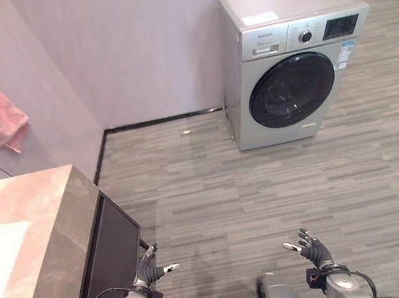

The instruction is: Put brush and paste in cup on sink, flatten towel.

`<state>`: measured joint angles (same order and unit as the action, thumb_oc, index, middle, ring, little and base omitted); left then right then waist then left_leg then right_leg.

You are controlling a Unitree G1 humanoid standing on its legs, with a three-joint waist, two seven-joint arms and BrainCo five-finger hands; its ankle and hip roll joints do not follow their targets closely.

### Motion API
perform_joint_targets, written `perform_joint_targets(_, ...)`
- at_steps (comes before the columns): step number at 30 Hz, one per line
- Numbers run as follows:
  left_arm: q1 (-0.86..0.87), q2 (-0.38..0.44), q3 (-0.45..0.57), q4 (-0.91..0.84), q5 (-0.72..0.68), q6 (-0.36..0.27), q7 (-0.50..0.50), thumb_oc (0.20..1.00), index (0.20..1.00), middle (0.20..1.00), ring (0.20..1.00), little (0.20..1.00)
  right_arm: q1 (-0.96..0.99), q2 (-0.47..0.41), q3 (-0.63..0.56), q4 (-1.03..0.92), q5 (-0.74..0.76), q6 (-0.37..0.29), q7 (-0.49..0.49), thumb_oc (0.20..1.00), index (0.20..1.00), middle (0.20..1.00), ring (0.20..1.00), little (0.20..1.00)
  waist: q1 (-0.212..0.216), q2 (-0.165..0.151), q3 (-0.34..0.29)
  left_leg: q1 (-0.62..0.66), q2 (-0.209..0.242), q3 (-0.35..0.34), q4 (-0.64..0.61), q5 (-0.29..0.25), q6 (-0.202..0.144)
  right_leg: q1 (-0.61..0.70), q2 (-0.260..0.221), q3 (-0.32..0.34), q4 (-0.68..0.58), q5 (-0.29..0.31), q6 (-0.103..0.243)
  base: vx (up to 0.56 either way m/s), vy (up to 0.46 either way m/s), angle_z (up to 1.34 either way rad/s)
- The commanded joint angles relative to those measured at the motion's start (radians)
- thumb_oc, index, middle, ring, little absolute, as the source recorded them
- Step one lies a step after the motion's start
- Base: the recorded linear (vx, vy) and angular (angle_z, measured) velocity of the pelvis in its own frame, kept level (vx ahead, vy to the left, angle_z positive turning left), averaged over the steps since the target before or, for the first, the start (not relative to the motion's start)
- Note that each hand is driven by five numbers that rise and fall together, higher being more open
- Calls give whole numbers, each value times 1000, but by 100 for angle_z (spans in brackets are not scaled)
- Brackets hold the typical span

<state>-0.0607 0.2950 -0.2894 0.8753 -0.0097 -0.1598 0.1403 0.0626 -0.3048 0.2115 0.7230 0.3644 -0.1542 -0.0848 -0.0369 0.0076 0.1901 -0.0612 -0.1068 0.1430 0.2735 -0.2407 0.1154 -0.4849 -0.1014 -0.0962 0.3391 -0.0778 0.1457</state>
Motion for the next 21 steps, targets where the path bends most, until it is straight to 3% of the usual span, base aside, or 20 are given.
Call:
perform_joint_targets(1,6,24,-28,-39,112,-17,17,1000,1000,1000,1000,1000,-29,-15,-24,-39,-37,-49,1,1000,1000,1000,1000,1000,-32,-1,-23,233,-1,-38,-35,18,-124,107,1,-13,-228,185,32,364,-53,29)
perform_joint_targets(3,3,17,-50,-3,144,-12,15,1000,1000,1000,1000,1000,3,-15,-27,-53,-43,-47,13,1000,1000,1000,1000,1000,-46,6,-50,277,21,-62,-71,67,-150,139,18,-12,-213,200,20,417,-88,48)
perform_joint_targets(6,-5,-13,-53,70,137,-4,31,1000,1000,1000,1000,1000,25,-19,-21,-43,-36,-48,23,1000,1000,1000,1000,1000,-48,12,-93,271,56,-95,-12,197,-196,191,71,-15,-191,198,-23,422,-150,43)
perform_joint_targets(8,-19,-24,-53,103,129,-3,35,1000,1000,1000,1000,1000,27,-28,-17,-43,-34,-48,24,1000,1000,1000,1000,1000,-40,2,-99,245,79,-118,74,303,-228,238,85,-35,-203,180,-45,334,-177,36)
perform_joint_targets(9,-20,-25,-53,104,129,-3,35,1000,1000,1000,1000,1000,26,-28,-17,-42,-34,-49,24,1000,1000,1000,1000,1000,-42,2,-98,245,80,-120,75,302,-228,240,85,-37,-204,179,-45,371,-181,42)
perform_joint_targets(11,-41,-25,-50,107,117,1,42,1000,1000,1000,1000,1000,29,-46,-11,-48,-58,-44,18,1000,1000,1000,1000,1000,-37,-14,-115,218,126,-119,148,440,-261,295,98,-48,-228,143,-78,437,-218,15)
perform_joint_targets(13,-56,-16,-44,92,102,4,48,1000,1000,1000,1000,1000,44,-59,-14,-73,-39,-44,19,1000,1000,1000,1000,1000,-33,-32,-110,167,145,-95,243,485,-263,335,95,-53,-240,112,-102,379,-212,32)
perform_joint_targets(14,-68,-11,-43,86,98,4,53,1000,1000,1000,1000,1000,46,-62,-17,-76,-36,-41,16,1000,1000,1000,1000,1000,-30,-37,-101,135,162,-69,242,479,-254,362,97,-54,-248,99,-107,365,-185,42)
perform_joint_targets(16,-96,-10,-53,88,102,1,61,1000,1000,1000,1000,1000,45,-71,-27,-64,-37,-42,5,1000,1000,1000,1000,1000,-10,-55,-73,6,178,20,220,402,-237,430,76,-70,-275,72,-103,348,-130,33)
perform_joint_targets(19,-106,4,-56,68,100,-5,65,1000,1000,1000,1000,1000,40,-84,-33,-67,-40,-44,3,1000,1000,1000,1000,1000,17,-67,-57,-149,168,108,130,308,-204,488,64,-75,-283,31,-90,337,-32,45)
perform_joint_targets(21,-101,12,-50,52,100,-9,62,1000,1000,1000,1000,1000,37,-85,-27,-71,-53,-44,5,1000,1000,1000,1000,1000,41,-61,-57,-199,159,109,-16,308,-192,532,73,-69,-291,2,-76,439,56,8)
